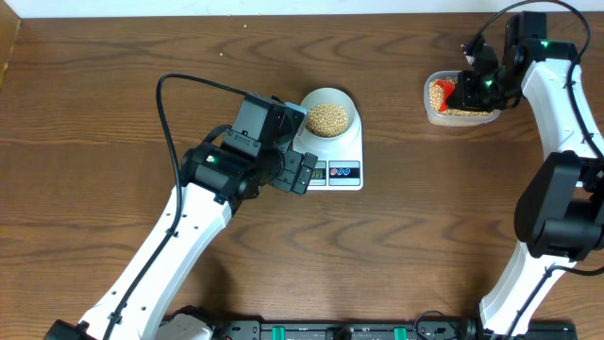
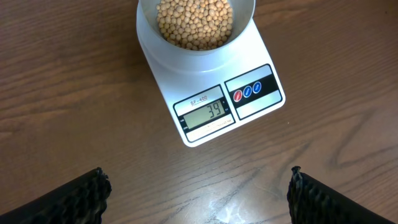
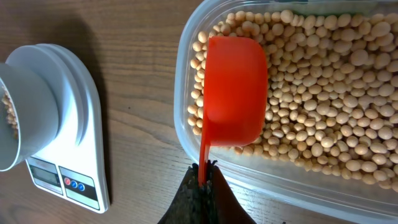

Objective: Scoop item into bowl and weigh 50g on scale
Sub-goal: 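Dip the red scoop into the soybeans and drag to fill it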

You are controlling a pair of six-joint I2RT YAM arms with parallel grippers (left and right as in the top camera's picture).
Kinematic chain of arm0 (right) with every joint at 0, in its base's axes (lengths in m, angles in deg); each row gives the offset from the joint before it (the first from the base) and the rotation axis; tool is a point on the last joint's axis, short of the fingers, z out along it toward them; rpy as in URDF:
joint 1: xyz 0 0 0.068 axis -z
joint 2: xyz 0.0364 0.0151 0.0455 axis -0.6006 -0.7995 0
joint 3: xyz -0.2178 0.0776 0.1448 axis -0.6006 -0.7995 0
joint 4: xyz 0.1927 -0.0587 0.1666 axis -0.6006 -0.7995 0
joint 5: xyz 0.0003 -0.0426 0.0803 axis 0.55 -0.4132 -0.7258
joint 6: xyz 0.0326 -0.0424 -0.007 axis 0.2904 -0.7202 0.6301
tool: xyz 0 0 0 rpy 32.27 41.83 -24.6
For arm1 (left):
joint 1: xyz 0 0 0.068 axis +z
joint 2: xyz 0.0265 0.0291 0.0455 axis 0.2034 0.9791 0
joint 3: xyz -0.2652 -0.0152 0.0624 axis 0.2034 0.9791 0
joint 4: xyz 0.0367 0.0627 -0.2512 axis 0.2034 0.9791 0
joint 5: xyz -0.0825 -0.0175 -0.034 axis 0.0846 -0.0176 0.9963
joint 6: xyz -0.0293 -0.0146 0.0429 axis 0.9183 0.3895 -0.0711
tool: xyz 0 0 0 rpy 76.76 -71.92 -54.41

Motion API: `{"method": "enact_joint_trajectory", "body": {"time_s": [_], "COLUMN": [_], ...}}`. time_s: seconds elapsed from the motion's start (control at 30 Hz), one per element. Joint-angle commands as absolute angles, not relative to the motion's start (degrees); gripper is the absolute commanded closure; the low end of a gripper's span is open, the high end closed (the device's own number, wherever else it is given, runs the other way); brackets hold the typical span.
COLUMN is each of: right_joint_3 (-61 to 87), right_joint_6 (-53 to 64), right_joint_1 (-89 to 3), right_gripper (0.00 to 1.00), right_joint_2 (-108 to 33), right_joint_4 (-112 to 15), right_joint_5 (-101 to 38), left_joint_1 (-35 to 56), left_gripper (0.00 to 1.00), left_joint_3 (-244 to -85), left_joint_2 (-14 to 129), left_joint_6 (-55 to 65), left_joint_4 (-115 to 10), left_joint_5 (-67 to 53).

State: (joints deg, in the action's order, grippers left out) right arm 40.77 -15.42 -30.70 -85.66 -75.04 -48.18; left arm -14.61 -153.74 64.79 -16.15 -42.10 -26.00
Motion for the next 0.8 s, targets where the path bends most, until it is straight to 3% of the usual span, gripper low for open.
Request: {"method": "enact_joint_trajectory", "body": {"time_s": [0.0,0.77], "right_joint_3": [41.4,39.8], "right_joint_6": [-16.3,-19.5], "right_joint_1": [-30.6,-23.8], "right_gripper": [0.99,0.99], "right_joint_2": [-86.8,-89.8], "right_joint_4": [-75.1,-77.0], "right_joint_5": [-51.3,-59.7], "left_joint_1": [-14.3,-14.3], "left_gripper": [0.07,0.07], "left_joint_3": [-153.3,-153.3], "left_joint_2": [64.9,64.9], "left_joint_6": [-16.2,-16.2], "left_joint_4": [-42.1,-42.1], "left_joint_5": [-26.5,-26.5]}}
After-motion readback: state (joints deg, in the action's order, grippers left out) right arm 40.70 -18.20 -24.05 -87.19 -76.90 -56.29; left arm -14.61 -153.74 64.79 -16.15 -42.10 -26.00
